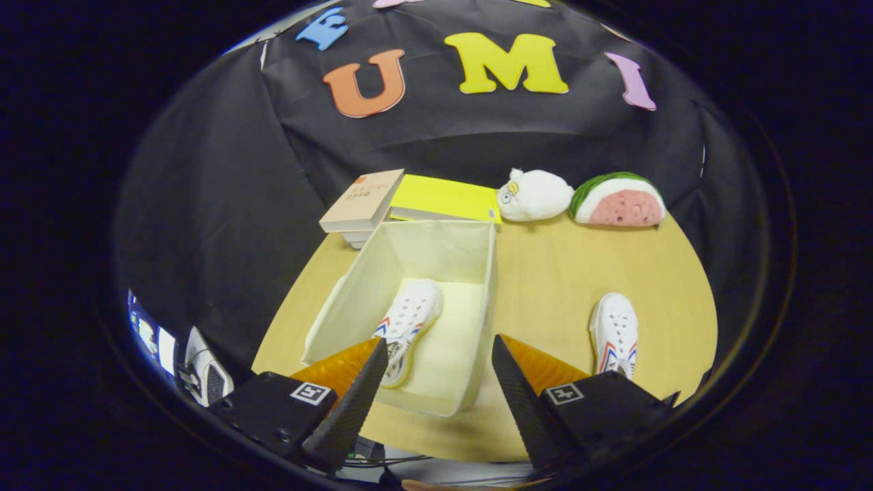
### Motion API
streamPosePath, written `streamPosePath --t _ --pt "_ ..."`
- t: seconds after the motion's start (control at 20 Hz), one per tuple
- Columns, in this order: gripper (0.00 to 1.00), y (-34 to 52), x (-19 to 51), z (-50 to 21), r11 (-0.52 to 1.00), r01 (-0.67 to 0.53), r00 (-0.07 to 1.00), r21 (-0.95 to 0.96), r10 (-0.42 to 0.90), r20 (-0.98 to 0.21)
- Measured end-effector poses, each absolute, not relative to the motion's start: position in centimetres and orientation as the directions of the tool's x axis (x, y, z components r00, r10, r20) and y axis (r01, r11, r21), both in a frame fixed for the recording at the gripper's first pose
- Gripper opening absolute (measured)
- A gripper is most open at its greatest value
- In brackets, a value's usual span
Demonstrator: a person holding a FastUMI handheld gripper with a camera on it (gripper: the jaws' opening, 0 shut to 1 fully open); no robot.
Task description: Open the storage box then place both shoes into the box .Put the left shoe in first, then the right shoe, with the right side of both shoes facing outward in a uniform manner.
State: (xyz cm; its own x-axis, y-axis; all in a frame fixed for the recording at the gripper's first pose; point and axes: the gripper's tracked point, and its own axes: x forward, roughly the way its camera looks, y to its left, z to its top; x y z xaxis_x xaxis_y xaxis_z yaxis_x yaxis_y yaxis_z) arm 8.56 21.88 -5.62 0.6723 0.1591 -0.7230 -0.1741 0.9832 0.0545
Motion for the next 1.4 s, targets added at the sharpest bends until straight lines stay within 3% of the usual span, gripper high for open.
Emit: streamPosePath --t 0.4,0.75,1.3,1.4 --pt "0.98 9.2 8.5 -6.6 0.999 -0.02 0.68 0.051 0.051 -0.731" --pt "0.98 -0.7 9.0 -13.4 0.994 0.09 0.551 -0.068 -0.106 -0.828" --pt "0.98 -6.8 9.7 -20.4 0.985 0.116 0.378 -0.124 -0.159 -0.912" --pt "0.96 -6.3 11.0 -20.1 0.987 0.092 0.402 -0.129 -0.155 -0.903"
